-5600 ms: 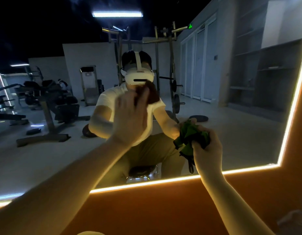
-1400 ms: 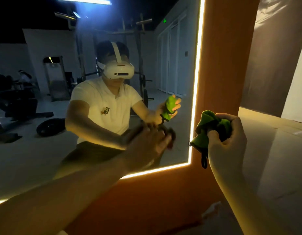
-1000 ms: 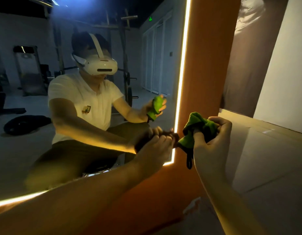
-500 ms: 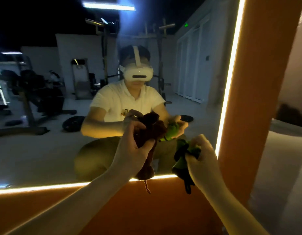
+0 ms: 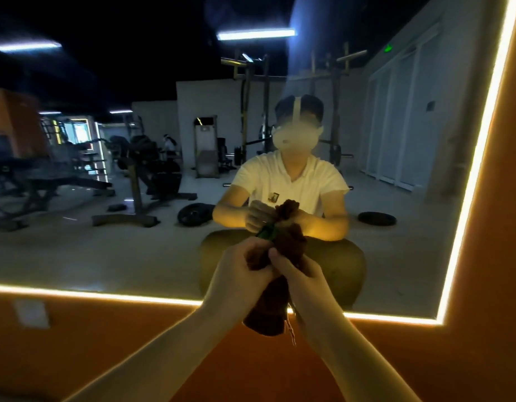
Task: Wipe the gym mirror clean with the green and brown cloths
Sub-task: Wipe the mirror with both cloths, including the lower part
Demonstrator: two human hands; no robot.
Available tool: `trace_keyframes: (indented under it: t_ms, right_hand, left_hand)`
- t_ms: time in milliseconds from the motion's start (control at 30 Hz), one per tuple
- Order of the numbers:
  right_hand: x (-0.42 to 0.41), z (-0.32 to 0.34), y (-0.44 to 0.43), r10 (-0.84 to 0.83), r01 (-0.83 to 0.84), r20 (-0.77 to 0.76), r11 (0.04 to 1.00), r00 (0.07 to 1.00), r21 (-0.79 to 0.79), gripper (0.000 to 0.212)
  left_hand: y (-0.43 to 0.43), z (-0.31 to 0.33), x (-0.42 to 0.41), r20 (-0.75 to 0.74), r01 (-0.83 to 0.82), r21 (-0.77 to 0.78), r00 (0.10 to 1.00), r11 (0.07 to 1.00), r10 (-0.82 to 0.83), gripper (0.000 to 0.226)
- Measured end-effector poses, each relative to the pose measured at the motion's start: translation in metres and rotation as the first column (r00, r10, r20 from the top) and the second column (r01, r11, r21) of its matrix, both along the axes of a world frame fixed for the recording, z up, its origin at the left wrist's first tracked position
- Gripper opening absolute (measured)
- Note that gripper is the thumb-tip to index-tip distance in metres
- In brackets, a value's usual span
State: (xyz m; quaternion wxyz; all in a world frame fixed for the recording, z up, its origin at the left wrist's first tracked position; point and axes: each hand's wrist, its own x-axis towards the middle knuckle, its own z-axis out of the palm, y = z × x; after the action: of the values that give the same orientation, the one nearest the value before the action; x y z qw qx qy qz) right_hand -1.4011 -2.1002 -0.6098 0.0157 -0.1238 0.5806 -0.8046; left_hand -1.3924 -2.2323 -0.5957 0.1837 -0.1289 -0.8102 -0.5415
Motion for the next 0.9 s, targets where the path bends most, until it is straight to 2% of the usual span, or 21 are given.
trace_keyframes:
  t_ms: [33, 67, 133, 200, 233, 300, 367, 433, 500, 567, 633, 667, 700, 767, 833, 900]
  right_hand:
    - [0.001, -0.001, -0.006, -0.030, 0.031, 0.030, 0.999, 0.999, -0.041, 0.022]
    - [0.002, -0.001, -0.010, -0.041, 0.045, 0.058, 0.996, 0.997, -0.077, 0.019]
    - [0.003, 0.001, -0.012, -0.010, 0.020, 0.075, 0.992, 0.997, -0.127, 0.019]
    - [0.004, 0.004, -0.007, 0.023, -0.012, 0.076, 0.989, 0.997, -0.146, 0.023]
    - [0.003, 0.006, -0.006, 0.037, -0.027, 0.075, 0.990, 0.996, -0.140, 0.023]
    - [0.000, 0.006, -0.004, 0.051, -0.046, 0.052, 0.994, 0.997, -0.097, 0.018]
    - [-0.004, 0.006, -0.001, 0.022, -0.022, -0.009, 1.000, 1.000, 0.007, 0.014]
    - [-0.006, 0.007, 0.005, -0.009, 0.018, -0.089, 0.995, 0.996, 0.099, 0.015]
    - [-0.011, 0.005, 0.013, -0.050, 0.067, -0.138, 0.990, 0.989, 0.121, 0.018]
    - [-0.018, 0.005, 0.023, -0.111, 0.128, -0.172, 0.988, 0.979, 0.086, 0.021]
    - [-0.025, 0.009, 0.042, -0.247, 0.246, -0.192, 0.969, 0.950, -0.030, 0.022]
    - [-0.028, 0.013, 0.055, -0.355, 0.346, -0.218, 0.935, 0.909, -0.081, 0.022]
    - [-0.033, 0.018, 0.072, -0.492, 0.485, -0.262, 0.869, 0.830, -0.096, 0.021]
    - [-0.052, 0.027, 0.110, -0.742, 0.799, -0.399, 0.600, 0.539, -0.036, 0.026]
    - [-0.073, 0.040, 0.140, -0.823, 0.942, -0.482, 0.334, 0.301, 0.018, 0.049]
    - [-0.095, 0.047, 0.151, -0.828, 0.990, -0.542, 0.118, 0.139, 0.074, 0.071]
  left_hand:
    - [-0.003, -0.002, 0.004, -0.002, 0.004, -0.071, 1.000, 0.997, -0.004, 0.030]
    - [-0.007, -0.003, 0.008, 0.019, 0.018, -0.075, 1.000, 0.997, -0.016, 0.035]
    - [-0.016, -0.003, 0.013, 0.024, -0.007, 0.020, 1.000, 1.000, 0.006, 0.044]
    - [-0.024, -0.003, 0.006, -0.001, -0.094, 0.104, 0.995, 0.990, 0.095, 0.041]
    - [-0.025, -0.003, 0.000, 0.042, -0.064, 0.163, 0.997, 0.984, 0.058, 0.037]
    - [-0.021, -0.004, -0.012, 0.227, 0.045, 0.357, 0.965, 0.933, -0.134, 0.036]
    - [-0.020, -0.008, -0.024, 0.336, 0.037, 0.507, 0.912, 0.861, -0.237, 0.043]
    - [-0.020, -0.014, -0.031, 0.376, -0.003, 0.509, 0.901, 0.861, -0.219, 0.034]
    - [-0.018, -0.017, -0.035, 0.386, -0.030, 0.493, 0.903, 0.870, -0.187, 0.033]
    - [-0.017, -0.013, -0.040, 0.359, -0.085, 0.501, 0.926, 0.861, -0.117, 0.035]
    - [-0.017, -0.005, -0.044, 0.306, -0.131, 0.552, 0.950, 0.823, -0.054, 0.035]
    - [-0.019, -0.002, -0.046, 0.267, -0.133, 0.555, 0.963, 0.821, -0.024, 0.034]
    - [-0.021, 0.002, -0.046, 0.213, -0.118, 0.539, 0.977, 0.834, 0.000, 0.033]
    - [-0.027, 0.010, -0.043, 0.044, -0.093, 0.442, 0.996, 0.892, 0.082, 0.029]
    - [-0.032, 0.014, -0.044, -0.205, -0.156, 0.221, 0.958, 0.963, 0.202, 0.027]
    - [-0.037, 0.014, -0.051, -0.400, -0.276, 0.001, 0.881, 0.961, 0.254, 0.029]
